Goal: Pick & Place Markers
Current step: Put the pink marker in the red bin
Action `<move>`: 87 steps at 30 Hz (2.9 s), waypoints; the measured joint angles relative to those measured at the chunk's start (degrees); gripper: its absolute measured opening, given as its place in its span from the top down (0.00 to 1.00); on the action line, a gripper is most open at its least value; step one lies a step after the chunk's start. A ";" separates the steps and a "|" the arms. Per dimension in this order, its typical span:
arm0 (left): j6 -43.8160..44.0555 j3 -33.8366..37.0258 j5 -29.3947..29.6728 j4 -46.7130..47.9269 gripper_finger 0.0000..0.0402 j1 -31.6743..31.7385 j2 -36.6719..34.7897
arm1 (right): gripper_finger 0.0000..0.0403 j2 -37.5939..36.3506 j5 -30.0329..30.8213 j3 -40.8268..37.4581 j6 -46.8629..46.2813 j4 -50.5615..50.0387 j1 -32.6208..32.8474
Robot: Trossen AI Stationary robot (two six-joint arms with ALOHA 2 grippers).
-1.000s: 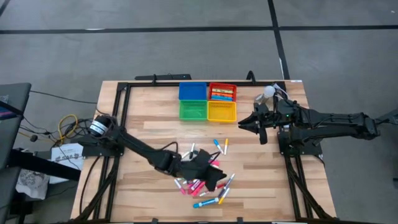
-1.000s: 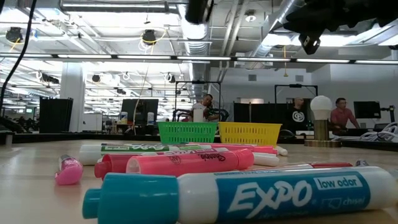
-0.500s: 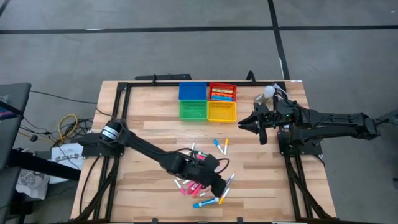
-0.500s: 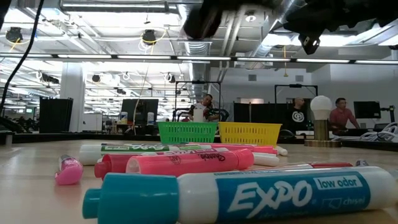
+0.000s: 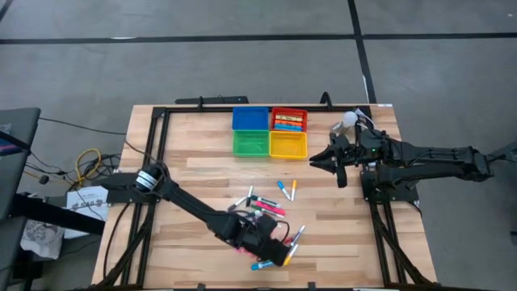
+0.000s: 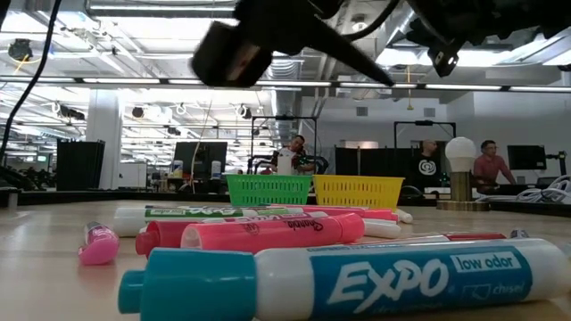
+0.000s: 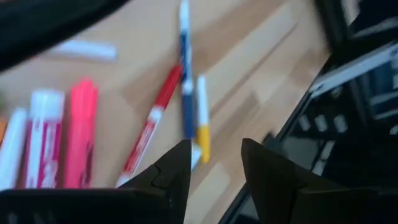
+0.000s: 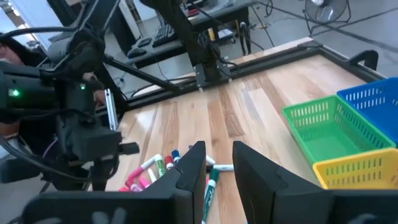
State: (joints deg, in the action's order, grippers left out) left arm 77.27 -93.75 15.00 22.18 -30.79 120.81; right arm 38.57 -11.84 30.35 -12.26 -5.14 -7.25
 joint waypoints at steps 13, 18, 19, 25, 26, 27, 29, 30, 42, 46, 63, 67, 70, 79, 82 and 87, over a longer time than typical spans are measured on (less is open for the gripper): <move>0.45 -0.07 -1.89 3.41 0.65 1.66 4.92 | 0.83 0.00 -0.02 0.00 0.75 0.47 0.00; 2.66 -0.46 -0.40 3.53 0.65 1.15 5.41 | 0.83 0.00 -0.02 0.00 0.82 0.47 0.00; 2.71 -0.47 0.20 3.52 0.65 1.14 5.29 | 0.83 0.02 -0.02 0.00 0.82 0.47 0.00; 2.46 -0.55 1.09 3.92 0.65 1.28 4.27 | 0.83 0.02 -0.03 0.00 1.80 0.47 0.00; 2.49 -0.55 0.45 4.38 0.65 1.20 4.35 | 0.83 0.02 -0.03 0.00 1.80 0.46 0.00; 2.59 -0.55 -0.27 5.39 0.65 1.12 4.36 | 0.83 0.02 -0.04 0.00 1.82 0.43 0.00; 3.42 -0.55 -0.66 8.53 0.65 1.04 4.36 | 0.83 0.00 -0.04 0.00 1.80 0.43 0.00; 4.05 -0.53 -0.78 9.89 0.65 1.04 4.36 | 0.83 0.02 -0.04 0.00 1.84 0.43 0.00; 4.49 -0.20 -1.98 9.92 0.65 1.68 4.58 | 0.83 0.02 -0.08 0.00 2.31 0.43 0.00; 4.47 -0.24 -2.47 9.77 0.65 1.80 5.58 | 0.83 0.01 -0.09 0.00 2.33 0.43 0.00; 5.39 -0.07 -1.26 11.06 0.65 2.30 7.24 | 0.83 0.00 -0.10 -0.04 2.31 0.41 0.00; 4.52 -0.03 0.54 11.31 0.65 2.48 6.17 | 0.83 0.02 -0.10 -0.04 2.28 0.41 0.00; 3.06 -0.06 1.65 11.22 0.65 2.54 4.75 | 0.83 0.02 -0.10 -0.04 2.26 0.23 0.00; 0.58 -0.16 1.91 7.83 0.65 0.66 1.50 | 0.83 0.02 -0.10 -0.04 2.22 -0.16 0.00; 0.96 -0.20 1.71 5.31 0.65 -0.97 1.75 | 0.83 0.02 -0.10 -0.04 2.24 -0.14 -0.02; 2.15 -0.24 2.65 6.02 0.65 -2.06 2.45 | 0.83 0.02 -0.08 -0.04 2.27 -0.08 0.00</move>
State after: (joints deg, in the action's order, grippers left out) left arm 79.42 -94.00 17.65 28.20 -32.84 123.26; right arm 38.59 -11.92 30.30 -9.99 -5.21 -7.25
